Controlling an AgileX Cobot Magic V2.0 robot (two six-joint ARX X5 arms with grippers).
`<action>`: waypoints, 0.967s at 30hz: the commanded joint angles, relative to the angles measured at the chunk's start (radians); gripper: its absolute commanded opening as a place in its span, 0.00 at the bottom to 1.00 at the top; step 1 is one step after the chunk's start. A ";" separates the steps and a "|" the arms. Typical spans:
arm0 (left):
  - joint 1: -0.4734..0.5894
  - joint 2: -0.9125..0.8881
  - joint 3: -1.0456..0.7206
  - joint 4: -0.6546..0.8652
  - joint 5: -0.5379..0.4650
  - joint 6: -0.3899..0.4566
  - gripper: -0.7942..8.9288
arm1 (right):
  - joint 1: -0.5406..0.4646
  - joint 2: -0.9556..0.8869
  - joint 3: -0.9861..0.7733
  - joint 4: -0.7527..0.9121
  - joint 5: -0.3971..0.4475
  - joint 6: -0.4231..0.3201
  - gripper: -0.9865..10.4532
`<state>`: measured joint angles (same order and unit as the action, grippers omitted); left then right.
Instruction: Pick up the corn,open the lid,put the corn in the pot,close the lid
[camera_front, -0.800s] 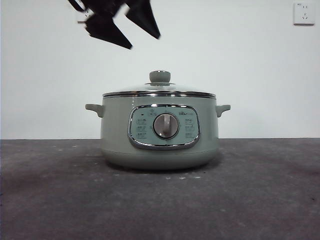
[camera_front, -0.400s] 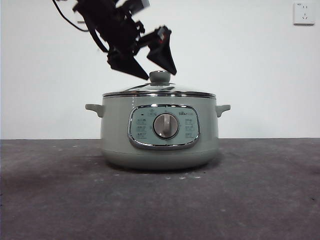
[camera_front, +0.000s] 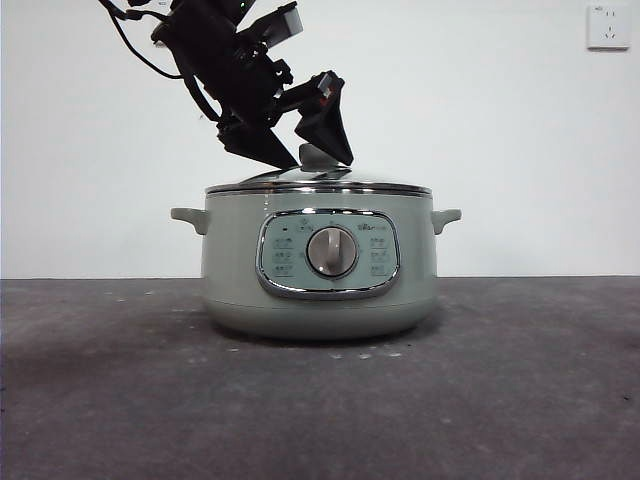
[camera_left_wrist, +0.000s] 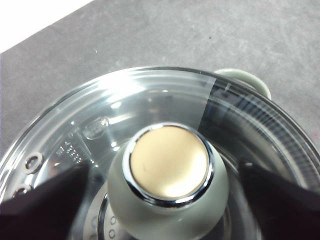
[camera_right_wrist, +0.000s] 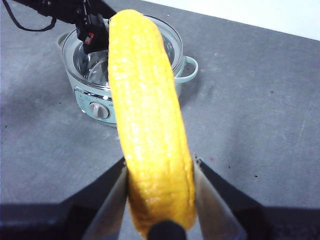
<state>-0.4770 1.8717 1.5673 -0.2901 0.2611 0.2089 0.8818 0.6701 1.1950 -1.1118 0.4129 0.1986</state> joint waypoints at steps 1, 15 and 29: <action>-0.003 0.019 0.000 0.008 0.000 0.001 0.36 | 0.001 -0.001 -0.003 0.003 0.004 0.011 0.08; -0.003 0.019 0.000 0.038 0.014 -0.026 0.07 | 0.001 0.000 -0.003 -0.045 0.007 0.035 0.08; 0.021 -0.121 0.011 0.045 0.037 -0.047 0.07 | 0.001 0.032 -0.003 -0.002 0.006 0.027 0.08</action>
<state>-0.4602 1.7805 1.5669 -0.2916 0.2836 0.1711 0.8818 0.7013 1.1950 -1.1179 0.4160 0.2211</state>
